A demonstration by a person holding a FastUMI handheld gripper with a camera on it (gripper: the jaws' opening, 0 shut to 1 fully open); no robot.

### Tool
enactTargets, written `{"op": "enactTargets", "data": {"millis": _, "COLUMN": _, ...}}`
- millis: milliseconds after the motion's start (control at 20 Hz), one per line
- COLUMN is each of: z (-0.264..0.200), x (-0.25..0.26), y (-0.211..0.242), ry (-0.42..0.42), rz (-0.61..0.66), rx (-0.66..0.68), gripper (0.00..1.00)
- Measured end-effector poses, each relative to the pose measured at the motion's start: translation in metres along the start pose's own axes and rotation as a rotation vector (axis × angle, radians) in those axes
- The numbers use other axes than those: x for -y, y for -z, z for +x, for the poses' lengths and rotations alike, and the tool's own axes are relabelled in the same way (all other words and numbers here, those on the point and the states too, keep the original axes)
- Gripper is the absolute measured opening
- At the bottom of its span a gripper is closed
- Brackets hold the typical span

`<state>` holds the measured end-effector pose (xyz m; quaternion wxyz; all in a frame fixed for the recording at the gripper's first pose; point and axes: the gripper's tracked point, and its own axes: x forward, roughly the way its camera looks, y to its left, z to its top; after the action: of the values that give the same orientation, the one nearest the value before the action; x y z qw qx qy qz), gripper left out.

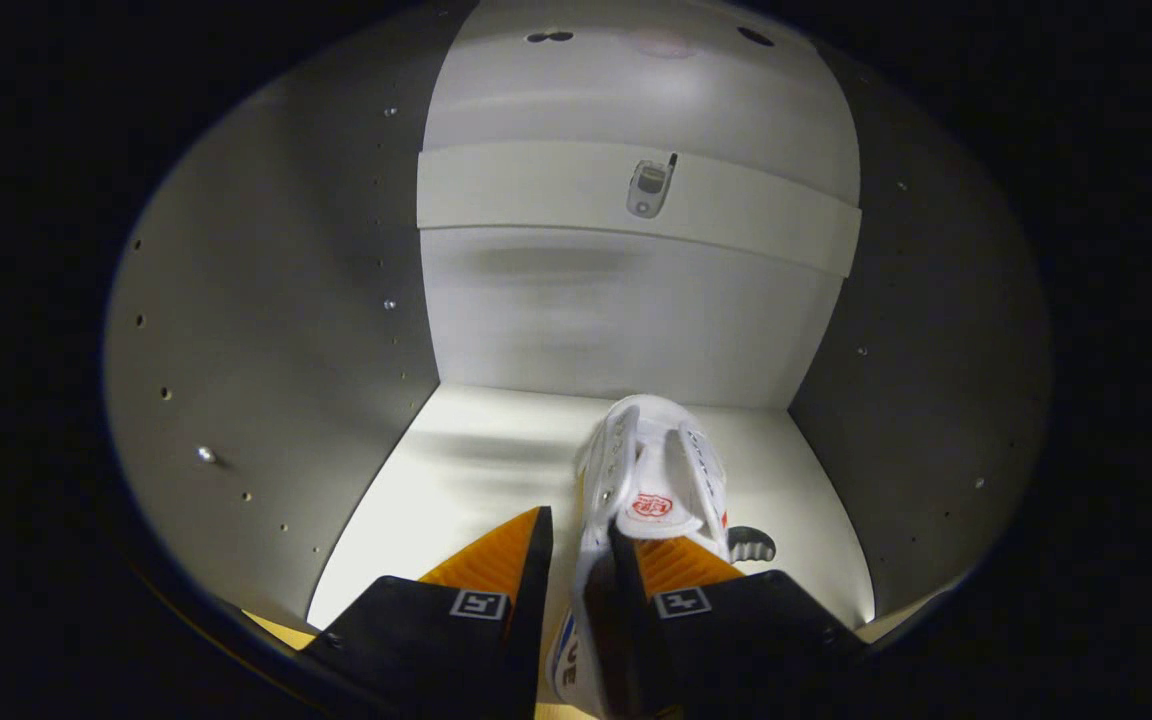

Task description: Open the shoe cabinet door, grab the shoes and put them into the shoe cabinet, then close the shoe cabinet door.

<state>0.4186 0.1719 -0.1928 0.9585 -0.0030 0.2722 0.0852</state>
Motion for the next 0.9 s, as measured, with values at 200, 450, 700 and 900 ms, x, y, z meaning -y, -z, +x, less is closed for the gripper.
{"op": "enactTargets", "data": {"millis": 200, "z": -0.028, "x": -0.001, "y": -0.005, "ry": -0.022, "rz": -0.009, "rx": 0.037, "gripper": 0.86}}
{"op": "enactTargets", "data": {"millis": 450, "z": -0.064, "x": 0.004, "y": -0.015, "ry": -0.029, "rz": 0.049, "rx": 0.086, "gripper": 0.94}}
{"op": "enactTargets", "data": {"millis": 700, "z": -0.131, "x": 0.013, "y": -0.034, "ry": -0.024, "rz": 0.100, "rx": 0.215, "gripper": 0.99}}
{"op": "enactTargets", "data": {"millis": 900, "z": -0.201, "x": 0.010, "y": -0.042, "ry": -0.028, "rz": 0.107, "rx": 0.335, "gripper": 0.99}}
